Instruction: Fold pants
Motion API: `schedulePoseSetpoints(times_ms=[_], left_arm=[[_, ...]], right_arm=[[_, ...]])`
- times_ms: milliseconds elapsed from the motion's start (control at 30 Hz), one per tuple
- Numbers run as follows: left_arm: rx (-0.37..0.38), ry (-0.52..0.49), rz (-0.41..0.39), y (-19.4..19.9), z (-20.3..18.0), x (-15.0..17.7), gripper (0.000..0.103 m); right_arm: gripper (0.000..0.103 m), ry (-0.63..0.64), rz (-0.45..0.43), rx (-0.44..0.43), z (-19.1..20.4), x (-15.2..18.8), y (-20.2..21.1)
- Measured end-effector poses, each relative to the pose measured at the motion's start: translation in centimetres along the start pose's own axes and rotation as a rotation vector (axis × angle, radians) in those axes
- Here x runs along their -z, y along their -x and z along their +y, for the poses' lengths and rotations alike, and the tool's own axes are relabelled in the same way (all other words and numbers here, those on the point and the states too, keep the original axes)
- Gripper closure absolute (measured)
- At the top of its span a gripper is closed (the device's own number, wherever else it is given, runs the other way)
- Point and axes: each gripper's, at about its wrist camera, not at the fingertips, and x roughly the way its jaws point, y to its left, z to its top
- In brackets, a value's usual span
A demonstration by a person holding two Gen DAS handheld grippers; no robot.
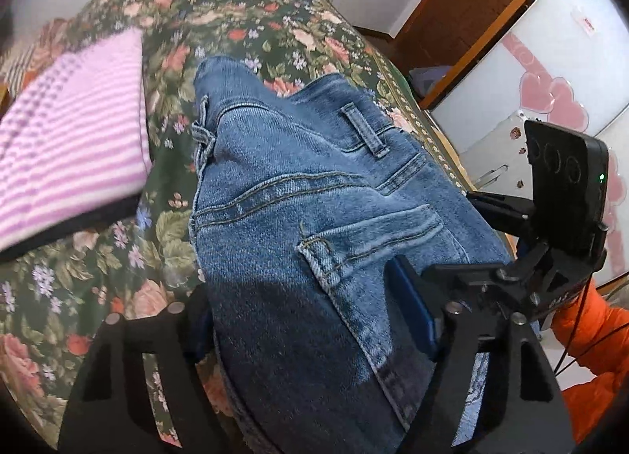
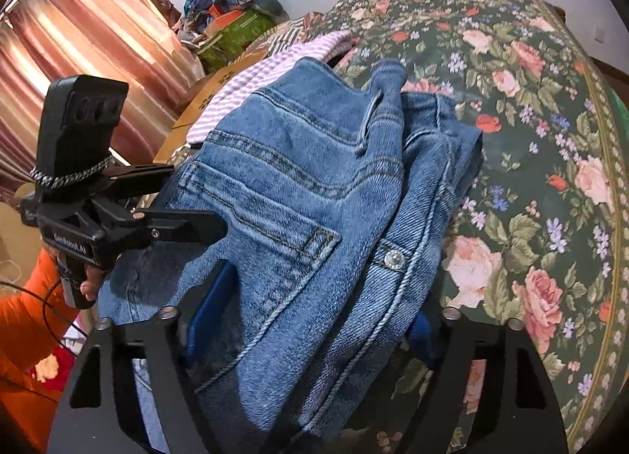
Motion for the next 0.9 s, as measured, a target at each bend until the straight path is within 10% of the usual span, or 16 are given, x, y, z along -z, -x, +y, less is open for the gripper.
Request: schedulePoseSetpoints(times_ms=[900], left_arm=[[-0.169, -0.053, -0.359, 15.6, -0.1, -2.7, 0.040]], right_arm=[[0.050, 0.284, -0.220, 0.058, 8.9, -8.3, 4.6]])
